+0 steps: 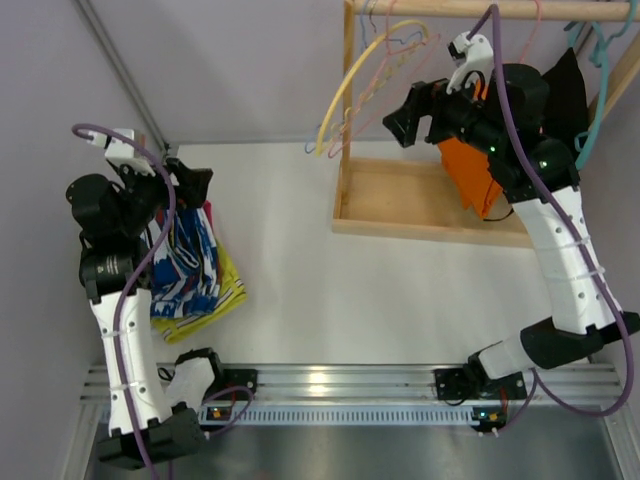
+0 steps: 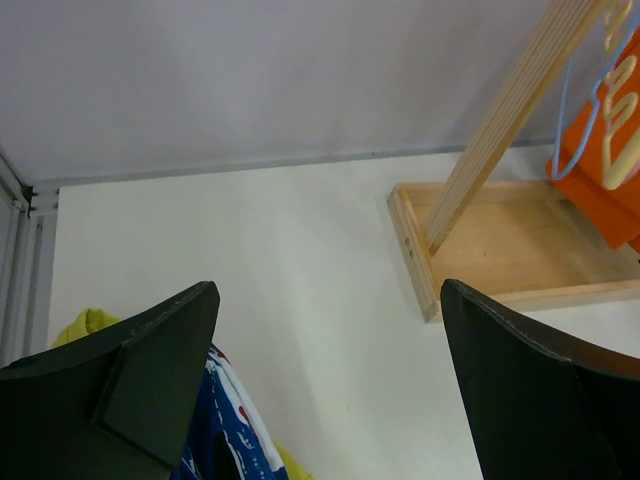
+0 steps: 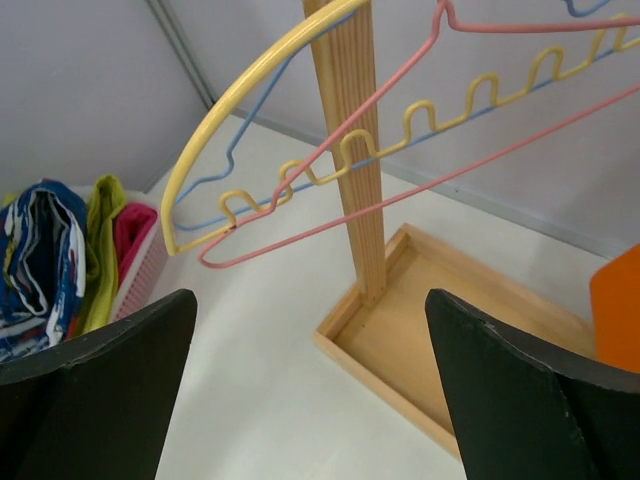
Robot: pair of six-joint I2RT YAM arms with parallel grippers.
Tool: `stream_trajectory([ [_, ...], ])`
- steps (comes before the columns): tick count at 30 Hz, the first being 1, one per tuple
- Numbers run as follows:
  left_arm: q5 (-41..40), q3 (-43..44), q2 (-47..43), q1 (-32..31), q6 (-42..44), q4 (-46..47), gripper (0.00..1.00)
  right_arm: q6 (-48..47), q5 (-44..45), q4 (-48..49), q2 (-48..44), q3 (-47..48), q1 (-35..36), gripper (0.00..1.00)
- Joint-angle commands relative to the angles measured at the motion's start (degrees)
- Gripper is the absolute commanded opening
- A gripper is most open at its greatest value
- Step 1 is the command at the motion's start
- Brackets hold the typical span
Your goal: Remove the trousers from the hanger
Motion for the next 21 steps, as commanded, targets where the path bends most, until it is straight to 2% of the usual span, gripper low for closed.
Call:
stream_trajectory([
  [1,4.77,2.2,3.25,-0.02,4.07,1.03,0.99,-4.37,-2.29,-2.39,-7.17,-1.9,-2.82,0.99],
  [4,4.25,2.11,5.09,-1.51,3.37,1.12,0.99,-5.26,-3.34,-3.71,-9.65,-2.17,-6.06,0.99],
  [5,1.89,2.02,5.53,-2.38,4.15,1.03,0.99,-5.26,-5.52,-4.32,-9.74,-0.69,-7.39,0.99],
  [8,-3.21,1.41,5.54,-8.7,6.78,1.12,0.99,-4.82,-9.31,-7.31,-9.21,3.01,-13.98,1.0],
  [9,-6.88,0.97,5.54,-12.98,7.49,1.03,0.98,-4.74,-9.85,-8.36,-8.86,3.8,-17.3,0.99],
  [12,-9.38,0.53,5.8,-20.91,8.29,1.21,0.99,-4.65,-13.1,-8.55,-8.95,3.64,-22.24,0.99],
  [13,-8.86,0.62,6.06,-21.29,7.77,1.47,0.99,-4.39,-13.71,-8.29,-9.03,3.11,-25.82,0.98],
  [19,-9.11,1.4,7.73,-21.9,5.3,2.44,0.98,-0.7,-16.97,-1.44,-8.6,-0.75,-36.48,0.95],
  [21,-8.77,1.85,8.52,-22.61,4.78,2.44,0.99,0.53,-18.38,0.5,-7.11,-0.67,-39.38,0.9],
])
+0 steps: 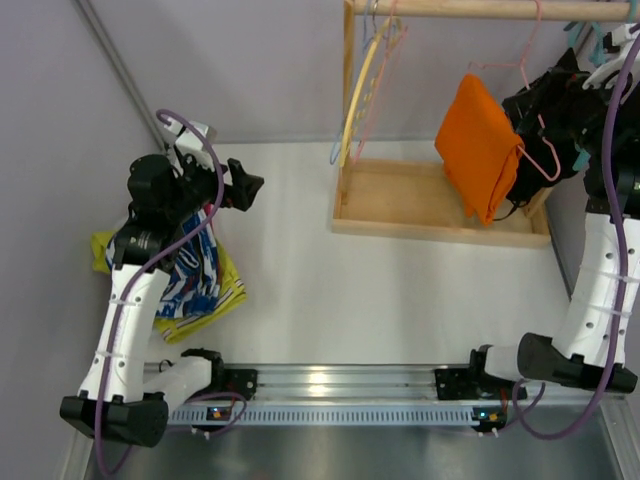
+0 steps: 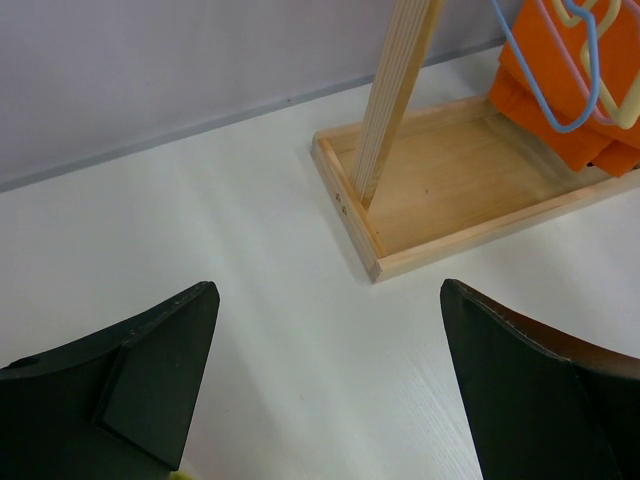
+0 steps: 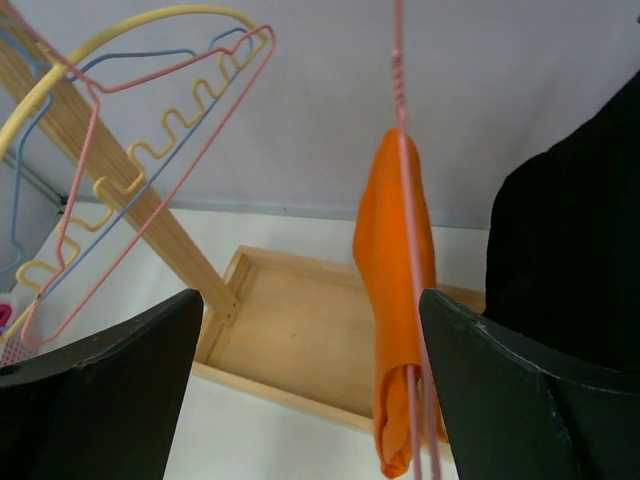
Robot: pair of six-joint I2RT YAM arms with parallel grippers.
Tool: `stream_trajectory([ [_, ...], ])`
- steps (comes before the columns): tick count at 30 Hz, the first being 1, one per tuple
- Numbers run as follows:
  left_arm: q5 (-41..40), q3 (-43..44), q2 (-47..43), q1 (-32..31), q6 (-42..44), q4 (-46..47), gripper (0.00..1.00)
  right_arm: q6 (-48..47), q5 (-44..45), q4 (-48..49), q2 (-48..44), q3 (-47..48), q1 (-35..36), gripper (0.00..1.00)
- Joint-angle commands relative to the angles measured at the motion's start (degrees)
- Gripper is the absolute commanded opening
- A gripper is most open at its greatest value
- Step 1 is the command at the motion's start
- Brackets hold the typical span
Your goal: Remove the trousers from the hanger
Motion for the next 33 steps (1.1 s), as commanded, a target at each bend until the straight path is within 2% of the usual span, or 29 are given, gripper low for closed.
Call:
stream_trajectory([
  [1,-0.11,1.71,1.29,-1.08,-1.3,2.79,0.99,2.61,-4.17,6.67,2.1,0.18,-4.66,0.9],
  [17,-2.04,2.16,2.61,-2.31,-1.48,2.7,0.99,6.13,-4.62,20.9,13.97,2.47,-4.23,0.75],
  [24,-1.95,1.98,2.26,-2.31,-1.3,2.79,0.99,4.46,-0.23,22.32,17.13,3.61,1.21,0.7],
  [31,-1.78,2.68,2.43,-2.31,-2.0,2.79,0.99,3.41,4.96,23.28,19.59,3.61,2.89,0.68],
  [33,-1.6,3.03,2.61,-2.4,-2.01,2.7,0.99,3.58,4.97,23.46,20.21,3.7,2.89,0.62],
])
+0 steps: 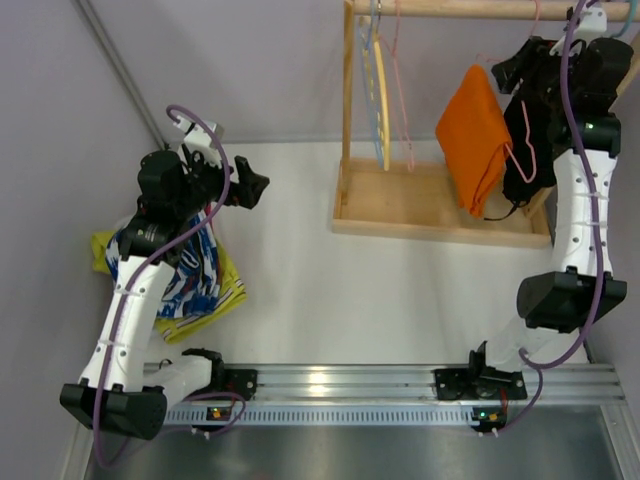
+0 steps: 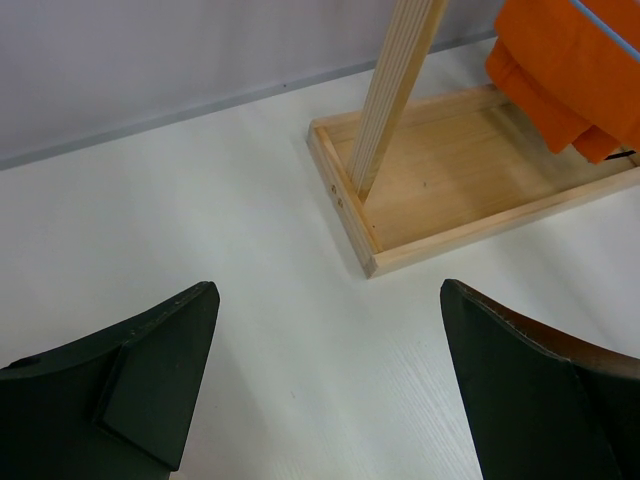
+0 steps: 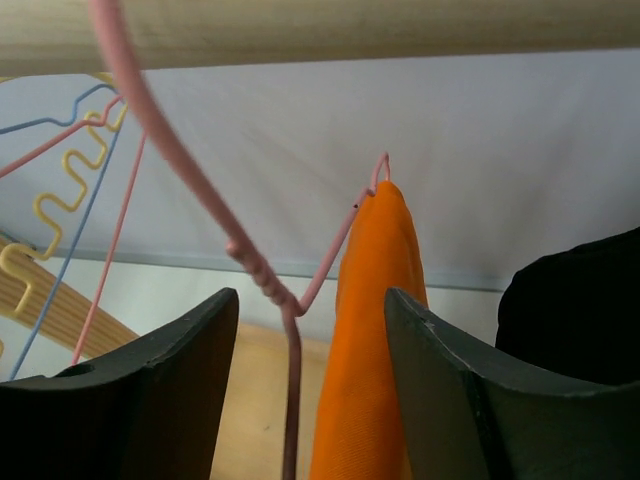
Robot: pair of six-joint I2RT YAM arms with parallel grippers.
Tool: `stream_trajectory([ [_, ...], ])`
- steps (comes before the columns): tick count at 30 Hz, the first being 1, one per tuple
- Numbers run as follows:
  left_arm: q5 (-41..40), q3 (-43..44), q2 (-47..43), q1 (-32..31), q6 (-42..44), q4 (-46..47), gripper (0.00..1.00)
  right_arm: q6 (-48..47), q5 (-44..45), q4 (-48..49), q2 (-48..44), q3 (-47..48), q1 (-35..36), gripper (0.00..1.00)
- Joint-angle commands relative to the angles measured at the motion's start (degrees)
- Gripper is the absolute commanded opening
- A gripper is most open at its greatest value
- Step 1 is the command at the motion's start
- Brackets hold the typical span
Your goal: Remove the trousers from the hanger
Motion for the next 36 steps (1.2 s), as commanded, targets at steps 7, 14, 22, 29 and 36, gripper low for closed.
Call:
stream_trajectory([
  [7,-0.27,2.64,0.43,-0.47,-1.2,2.83,0.99,-1.14,2.08,3.44,2.66,3.24,0.84,0.39],
  [14,-0.53,2.82,0.51,-0.56,-1.38,2.83,0.99,-0.62,1.82,2.21,3.19,6.23,1.28,0.0],
  [22,-1.06,4.31,0.6,-1.26,-1.2,2.83,0.99,4.83,1.73,7.12,-1.46,7.02,1.63,0.0],
  [29,-1.32,4.93,1.04,-2.06,-1.73,2.83,0.99,9.57,-1.17,9.15,-2.52,9.92,1.63,0.0],
  [36,-2.03,5.1,0.78,-2.32,-1.55,2.83,0.99,14.06,-3.37,13.02,-2.78,10.71,1.63,0.0],
])
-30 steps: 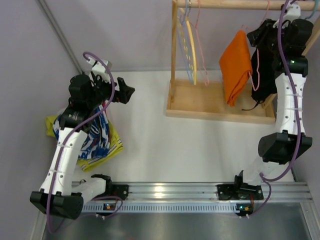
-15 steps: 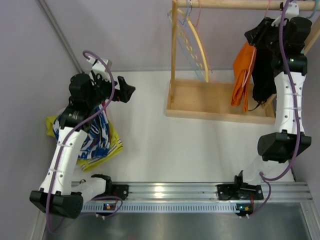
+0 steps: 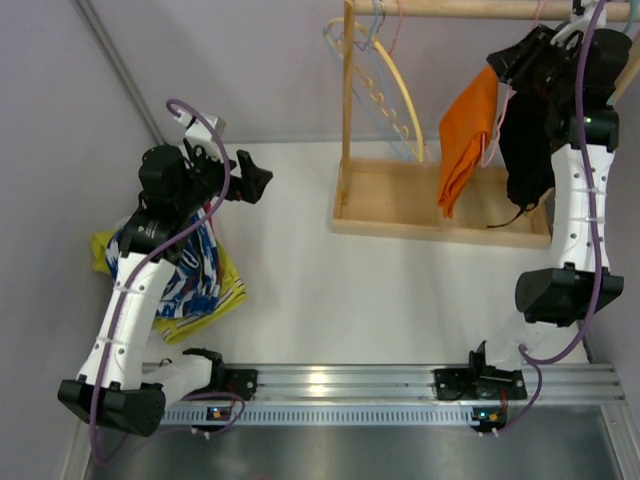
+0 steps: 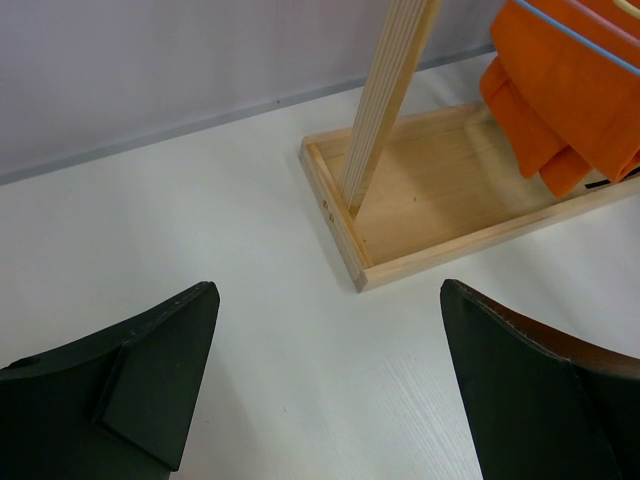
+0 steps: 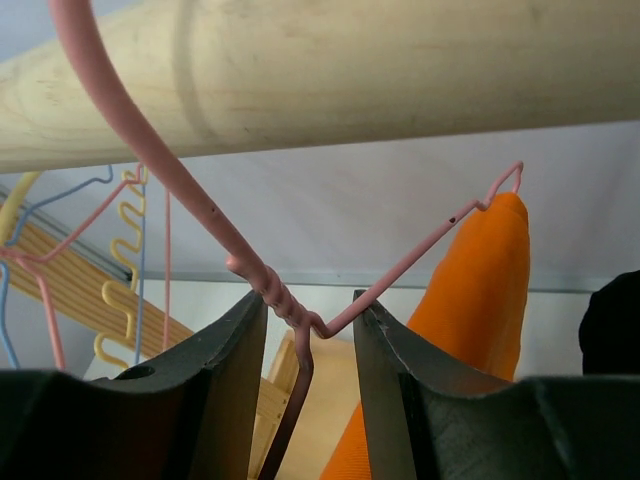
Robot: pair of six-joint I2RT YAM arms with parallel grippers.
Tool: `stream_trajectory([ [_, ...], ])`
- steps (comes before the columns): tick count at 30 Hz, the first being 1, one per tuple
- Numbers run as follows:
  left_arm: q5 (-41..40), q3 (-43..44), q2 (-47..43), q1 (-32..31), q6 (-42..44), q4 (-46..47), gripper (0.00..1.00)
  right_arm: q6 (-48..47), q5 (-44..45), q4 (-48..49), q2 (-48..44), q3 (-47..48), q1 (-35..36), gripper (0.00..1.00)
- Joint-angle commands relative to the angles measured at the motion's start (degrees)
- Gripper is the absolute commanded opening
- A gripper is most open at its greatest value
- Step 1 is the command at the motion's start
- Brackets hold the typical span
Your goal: Remove the trousers from the hanger
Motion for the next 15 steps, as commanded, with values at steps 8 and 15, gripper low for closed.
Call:
stream_trajectory([
  [8,-0.74,0.77,-1.39,-0.73,-0.15,5.18,0.99,4.68,-3.62,17.85,-6.15,6.06,0.61,0.0],
  [15,0.66,-1.6,-2.97,-1.08,0.72,7.91,0.99,4.76,-4.76,16.18,-8.78,3.61,0.78,0.0],
])
